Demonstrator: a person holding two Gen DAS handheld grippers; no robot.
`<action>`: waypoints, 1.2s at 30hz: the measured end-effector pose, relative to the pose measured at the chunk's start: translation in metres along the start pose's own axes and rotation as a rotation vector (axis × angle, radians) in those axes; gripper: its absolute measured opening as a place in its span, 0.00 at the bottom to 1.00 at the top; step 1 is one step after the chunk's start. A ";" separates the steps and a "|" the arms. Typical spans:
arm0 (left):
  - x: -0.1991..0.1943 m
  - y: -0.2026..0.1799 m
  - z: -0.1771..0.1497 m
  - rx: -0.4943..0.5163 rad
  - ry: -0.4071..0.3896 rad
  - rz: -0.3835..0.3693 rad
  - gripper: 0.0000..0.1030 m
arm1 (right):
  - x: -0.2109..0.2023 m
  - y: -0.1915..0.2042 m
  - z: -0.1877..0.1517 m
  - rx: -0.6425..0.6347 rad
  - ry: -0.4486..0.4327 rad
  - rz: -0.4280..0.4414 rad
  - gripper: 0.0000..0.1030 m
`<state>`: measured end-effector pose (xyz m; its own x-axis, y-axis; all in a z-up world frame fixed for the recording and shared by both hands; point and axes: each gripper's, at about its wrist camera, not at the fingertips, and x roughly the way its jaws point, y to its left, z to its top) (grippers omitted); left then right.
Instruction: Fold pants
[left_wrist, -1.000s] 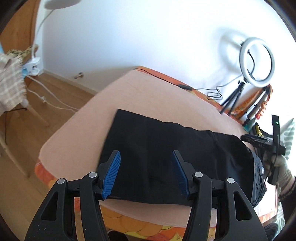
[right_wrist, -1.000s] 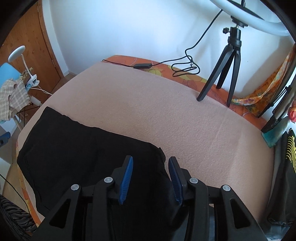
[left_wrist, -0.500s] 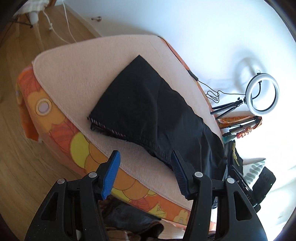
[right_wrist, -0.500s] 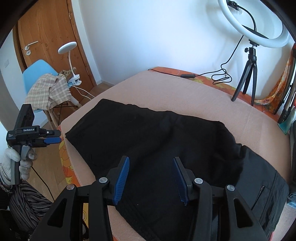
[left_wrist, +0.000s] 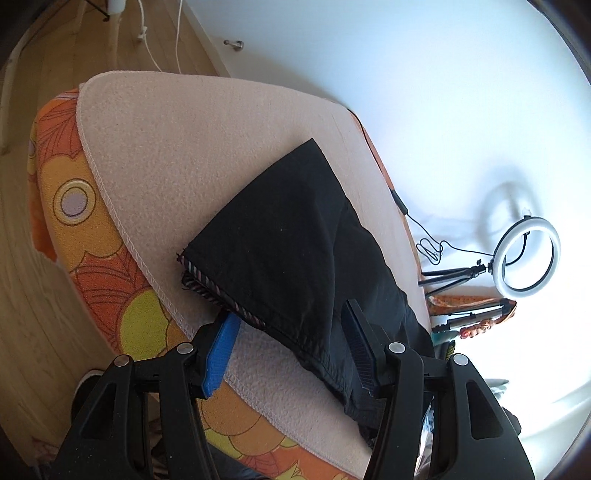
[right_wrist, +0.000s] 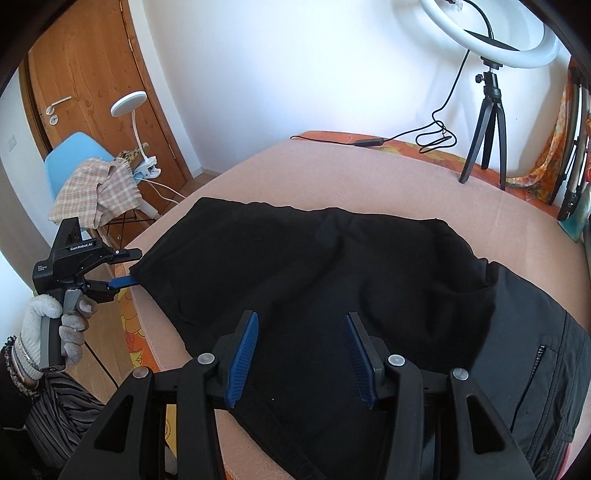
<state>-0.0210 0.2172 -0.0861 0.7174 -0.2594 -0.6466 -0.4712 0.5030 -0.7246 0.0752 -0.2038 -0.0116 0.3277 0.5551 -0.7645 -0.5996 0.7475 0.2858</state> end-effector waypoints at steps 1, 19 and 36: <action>0.000 0.000 -0.001 0.002 -0.021 0.003 0.54 | 0.000 -0.001 0.000 0.002 0.000 -0.004 0.49; 0.019 -0.014 0.013 0.209 -0.112 0.172 0.04 | 0.035 -0.024 -0.028 -0.009 0.211 -0.081 0.52; 0.017 -0.015 0.009 0.249 -0.129 0.172 0.04 | 0.084 -0.125 0.055 0.116 0.183 -0.122 0.24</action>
<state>0.0029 0.2123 -0.0843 0.7049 -0.0545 -0.7072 -0.4625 0.7206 -0.5166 0.2177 -0.2302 -0.0793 0.2483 0.3909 -0.8863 -0.4721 0.8478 0.2416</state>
